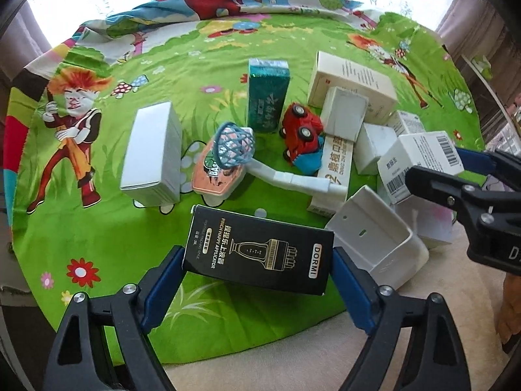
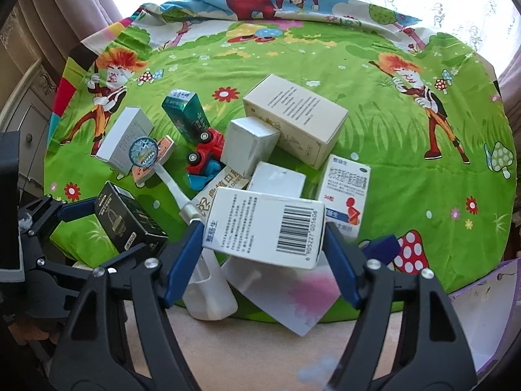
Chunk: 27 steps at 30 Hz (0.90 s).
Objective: Organize rigid objects
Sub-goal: 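Grasp the black DORMI box with the left gripper while the right grasps a barcode box, then carry both boxes to the purple box and release them inside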
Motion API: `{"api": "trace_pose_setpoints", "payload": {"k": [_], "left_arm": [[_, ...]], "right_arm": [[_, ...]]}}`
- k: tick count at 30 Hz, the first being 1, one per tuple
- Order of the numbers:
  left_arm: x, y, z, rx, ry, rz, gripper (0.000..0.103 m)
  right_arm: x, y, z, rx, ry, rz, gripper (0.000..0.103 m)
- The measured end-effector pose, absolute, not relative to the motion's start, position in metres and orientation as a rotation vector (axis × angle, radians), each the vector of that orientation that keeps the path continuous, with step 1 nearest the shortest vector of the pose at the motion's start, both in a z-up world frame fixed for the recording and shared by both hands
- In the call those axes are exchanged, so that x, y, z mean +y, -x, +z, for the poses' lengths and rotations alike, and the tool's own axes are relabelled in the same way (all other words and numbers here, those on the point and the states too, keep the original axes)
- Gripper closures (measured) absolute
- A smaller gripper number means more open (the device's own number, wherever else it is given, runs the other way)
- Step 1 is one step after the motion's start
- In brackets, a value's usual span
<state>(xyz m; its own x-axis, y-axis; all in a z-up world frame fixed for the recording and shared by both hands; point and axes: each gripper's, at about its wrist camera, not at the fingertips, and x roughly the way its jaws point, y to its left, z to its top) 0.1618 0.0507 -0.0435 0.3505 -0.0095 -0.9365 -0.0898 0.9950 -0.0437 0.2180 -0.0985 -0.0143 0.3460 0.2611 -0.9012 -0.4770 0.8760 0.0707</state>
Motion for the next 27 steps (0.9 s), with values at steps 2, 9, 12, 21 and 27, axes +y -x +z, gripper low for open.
{"api": "trace_pose_setpoints", "payload": {"k": [2, 9, 12, 21, 27], "left_arm": [[0.052, -0.160, -0.039, 1.197, 0.108, 0.056, 0.015], [0.042, -0.151, -0.016, 1.141, 0.123, 0.040, 0.015], [0.033, -0.153, -0.009, 1.124, 0.112, 0.030, 0.015], [0.007, -0.155, 0.009, 1.087, 0.090, -0.015, 0.015], [-0.015, -0.158, 0.016, 1.075, 0.085, -0.053, 0.015]], "right_arm": [[-0.102, -0.217, -0.011, 1.112, 0.204, 0.490, 0.027], [-0.125, -0.212, 0.001, 1.079, 0.155, 0.489, 0.027], [-0.136, -0.210, 0.007, 1.058, 0.141, 0.474, 0.027], [-0.166, -0.205, 0.019, 0.995, 0.144, 0.425, 0.027], [-0.187, -0.203, 0.024, 0.973, 0.138, 0.390, 0.027]]}}
